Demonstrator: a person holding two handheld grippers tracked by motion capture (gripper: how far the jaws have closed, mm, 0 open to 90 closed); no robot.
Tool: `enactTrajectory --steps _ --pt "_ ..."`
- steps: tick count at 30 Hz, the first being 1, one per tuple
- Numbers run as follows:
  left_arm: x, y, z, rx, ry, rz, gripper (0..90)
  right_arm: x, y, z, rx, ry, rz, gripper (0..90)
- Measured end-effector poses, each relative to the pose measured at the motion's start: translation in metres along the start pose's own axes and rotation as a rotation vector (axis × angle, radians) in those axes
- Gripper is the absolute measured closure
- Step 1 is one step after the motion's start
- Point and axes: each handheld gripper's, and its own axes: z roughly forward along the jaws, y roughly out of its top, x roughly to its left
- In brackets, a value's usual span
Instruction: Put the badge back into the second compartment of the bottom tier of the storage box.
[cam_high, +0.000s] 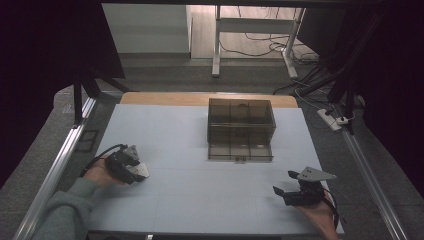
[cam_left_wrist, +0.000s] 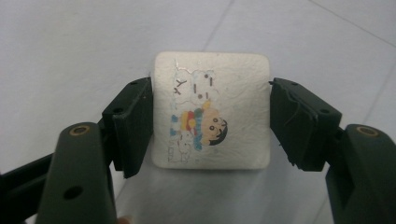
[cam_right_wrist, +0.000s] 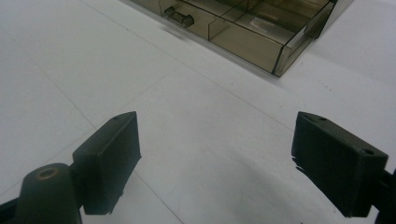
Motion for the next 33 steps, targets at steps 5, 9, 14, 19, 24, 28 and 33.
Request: enactTrajectory --steps 5,9,14,19,24,28,33 --pt "0.002 -0.005 -0.01 -0.065 0.029 -0.065 32.5 0.0 0.0 -0.002 0.0 -0.006 0.003 15.6" --pt "-0.001 -0.007 -0.015 -0.093 0.038 -0.082 32.5 0.0 0.0 -0.002 0.0 -0.005 0.004 15.6" --pt "-0.005 -0.006 -0.023 -0.136 0.054 -0.102 32.5 0.0 0.0 -0.002 -0.004 -0.003 0.004 15.6" --pt "-0.01 -0.005 -0.028 -0.169 0.087 -0.13 32.5 0.0 0.0 -0.002 -0.008 -0.005 0.007 15.6" --pt "-0.013 -0.005 -0.031 -0.203 0.092 -0.139 32.4 0.0 0.0 -0.002 -0.003 -0.006 0.004 15.6" --pt "-0.013 -0.005 -0.034 -0.234 0.091 -0.153 32.5 0.0 0.0 -0.002 -0.002 -0.009 0.002 15.6" --pt "-0.015 -0.006 -0.038 -0.264 0.093 -0.162 32.4 0.0 0.0 -0.001 -0.004 -0.012 0.003 15.6"
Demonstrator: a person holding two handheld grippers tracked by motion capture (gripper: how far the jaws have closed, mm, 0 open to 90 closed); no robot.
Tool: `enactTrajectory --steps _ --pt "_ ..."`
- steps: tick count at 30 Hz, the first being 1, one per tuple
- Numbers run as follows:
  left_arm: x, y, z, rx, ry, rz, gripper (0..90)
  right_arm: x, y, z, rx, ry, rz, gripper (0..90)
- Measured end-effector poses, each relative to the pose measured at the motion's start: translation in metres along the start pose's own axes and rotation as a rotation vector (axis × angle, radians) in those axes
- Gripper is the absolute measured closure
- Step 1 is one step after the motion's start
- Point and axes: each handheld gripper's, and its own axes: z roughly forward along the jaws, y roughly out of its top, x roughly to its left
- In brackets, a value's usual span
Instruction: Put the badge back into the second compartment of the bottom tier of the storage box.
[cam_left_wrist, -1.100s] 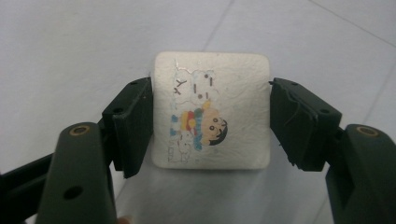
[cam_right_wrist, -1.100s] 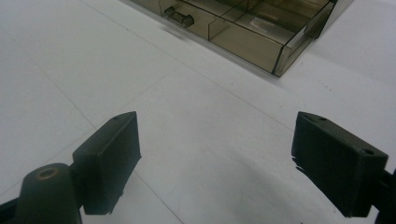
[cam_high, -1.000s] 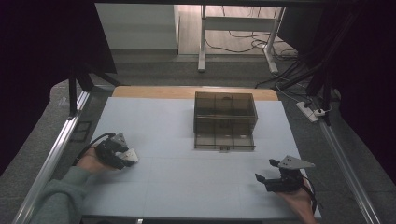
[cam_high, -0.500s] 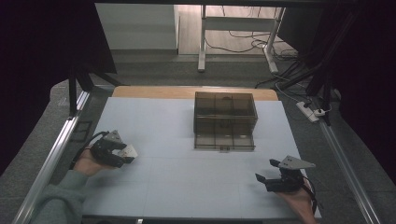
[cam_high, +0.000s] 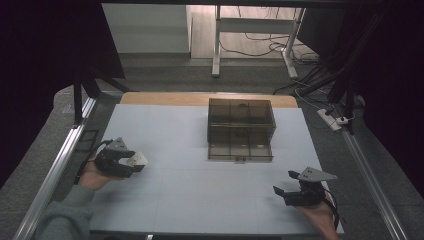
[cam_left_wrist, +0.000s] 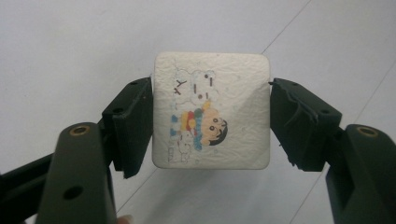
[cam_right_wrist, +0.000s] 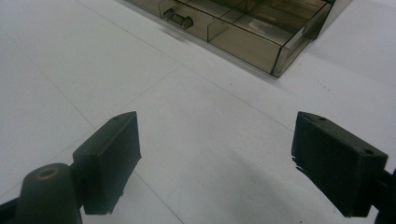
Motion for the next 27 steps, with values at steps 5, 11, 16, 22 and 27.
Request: enactTrajectory --steps 5,11,16,22,27 --pt "-0.006 0.004 -0.001 -0.017 -0.002 0.007 32.4 0.0 0.0 0.0 0.002 0.001 -0.001 15.6" --pt "-0.011 0.009 -0.002 -0.04 -0.004 0.018 32.4 0.0 0.0 0.0 0.004 0.006 -0.004 15.7" --pt "-0.015 0.014 -0.002 -0.065 -0.007 0.017 32.4 0.0 0.0 0.0 0.005 0.006 -0.005 15.7" --pt "-0.021 0.022 -0.002 -0.087 -0.01 0.032 32.4 0.0 0.0 0.0 0.003 0.003 -0.006 15.8" --pt "-0.026 0.029 -0.001 -0.1 -0.012 0.041 32.4 0.0 0.0 0.0 0.003 0.008 -0.006 15.8"
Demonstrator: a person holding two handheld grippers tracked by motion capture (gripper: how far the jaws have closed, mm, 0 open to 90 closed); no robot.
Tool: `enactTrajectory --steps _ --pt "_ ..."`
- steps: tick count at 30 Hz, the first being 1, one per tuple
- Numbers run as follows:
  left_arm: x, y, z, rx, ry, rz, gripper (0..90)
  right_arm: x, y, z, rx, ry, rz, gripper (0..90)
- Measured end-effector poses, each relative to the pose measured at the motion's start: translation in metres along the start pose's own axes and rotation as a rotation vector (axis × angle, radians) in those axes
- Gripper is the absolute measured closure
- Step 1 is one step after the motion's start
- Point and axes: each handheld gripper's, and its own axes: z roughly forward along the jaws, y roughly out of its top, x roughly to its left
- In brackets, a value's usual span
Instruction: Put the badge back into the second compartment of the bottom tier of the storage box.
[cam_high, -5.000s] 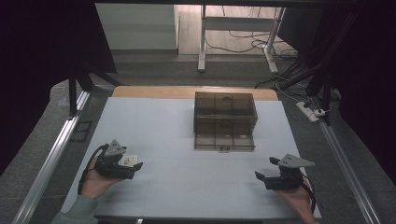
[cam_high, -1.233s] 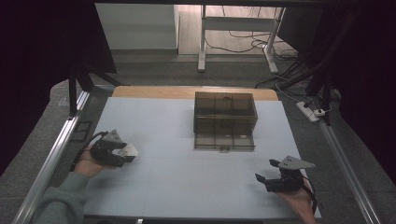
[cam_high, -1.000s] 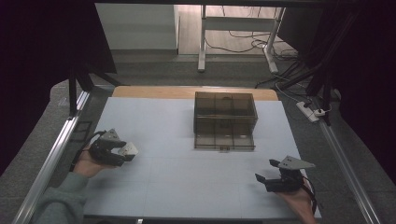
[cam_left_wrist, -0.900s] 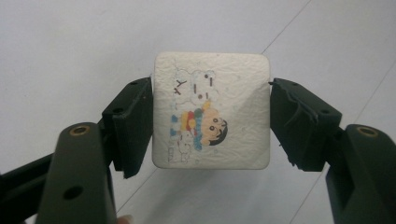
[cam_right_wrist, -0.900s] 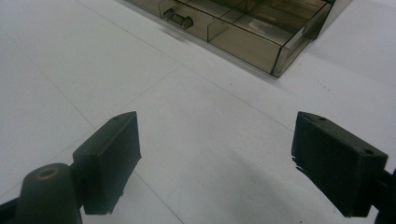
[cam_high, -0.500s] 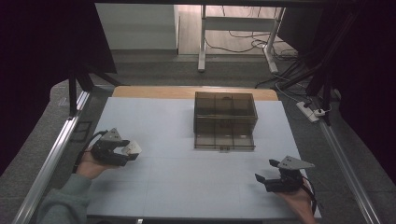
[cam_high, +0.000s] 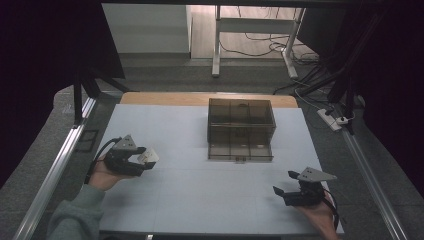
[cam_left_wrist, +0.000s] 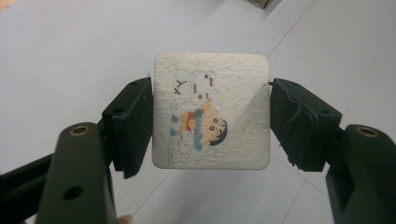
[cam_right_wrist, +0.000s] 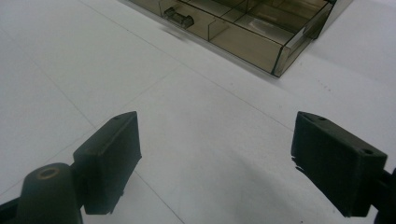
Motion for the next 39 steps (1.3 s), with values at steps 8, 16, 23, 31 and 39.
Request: enactTrajectory --steps 8,16,23,31,39 --pt "-0.008 0.011 0.005 -0.017 -0.015 0.026 32.4 0.0 0.0 0.001 0.001 0.001 0.0 16.1" --pt "-0.015 0.021 0.009 -0.032 -0.026 0.039 32.4 0.001 0.0 0.001 0.003 0.003 -0.003 16.1" --pt "-0.021 0.031 0.016 -0.043 -0.037 0.056 32.4 0.002 0.0 0.002 0.009 -0.004 -0.003 16.3" --pt "-0.027 0.042 0.021 -0.043 -0.04 0.076 32.4 0.002 0.0 0.002 0.009 -0.003 -0.002 16.2" --pt "-0.033 0.052 0.025 -0.056 -0.052 0.091 32.4 0.002 0.0 0.002 0.007 -0.003 -0.002 16.2"
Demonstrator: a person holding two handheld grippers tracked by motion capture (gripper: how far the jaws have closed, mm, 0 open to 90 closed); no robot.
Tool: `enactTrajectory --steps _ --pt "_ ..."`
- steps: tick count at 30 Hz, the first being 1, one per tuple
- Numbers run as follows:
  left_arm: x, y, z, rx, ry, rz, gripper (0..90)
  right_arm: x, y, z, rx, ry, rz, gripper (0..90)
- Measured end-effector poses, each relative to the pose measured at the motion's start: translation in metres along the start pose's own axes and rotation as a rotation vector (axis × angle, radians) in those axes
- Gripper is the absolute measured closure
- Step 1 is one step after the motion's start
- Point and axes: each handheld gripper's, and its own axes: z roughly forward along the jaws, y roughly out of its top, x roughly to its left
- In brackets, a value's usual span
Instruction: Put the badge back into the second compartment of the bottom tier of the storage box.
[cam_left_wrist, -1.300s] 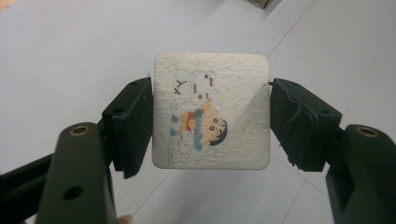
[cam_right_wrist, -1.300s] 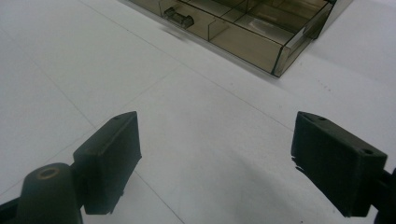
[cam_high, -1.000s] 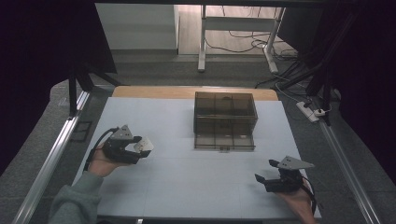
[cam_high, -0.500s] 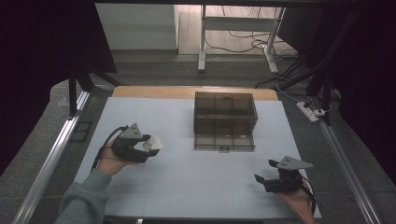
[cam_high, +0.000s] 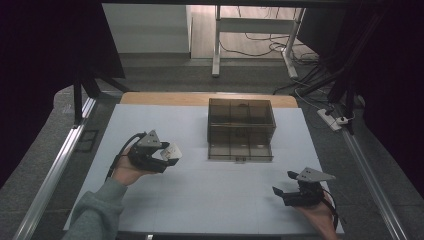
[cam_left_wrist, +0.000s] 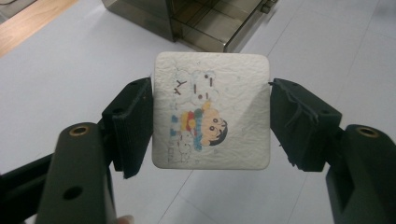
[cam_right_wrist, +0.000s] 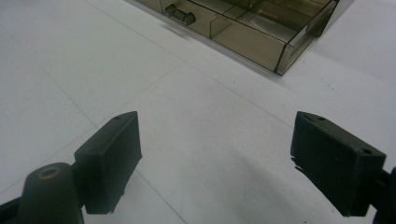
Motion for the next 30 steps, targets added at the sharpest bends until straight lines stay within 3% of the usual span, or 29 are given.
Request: enactTrajectory --steps 15,30 --pt "-0.009 0.024 0.014 -0.001 -0.019 0.037 32.4 0.0 0.0 -0.001 -0.001 -0.006 0.0 16.4" --pt "-0.015 0.034 0.031 0.003 -0.039 0.045 32.4 0.0 0.0 -0.002 0.0 -0.01 -0.003 16.4"
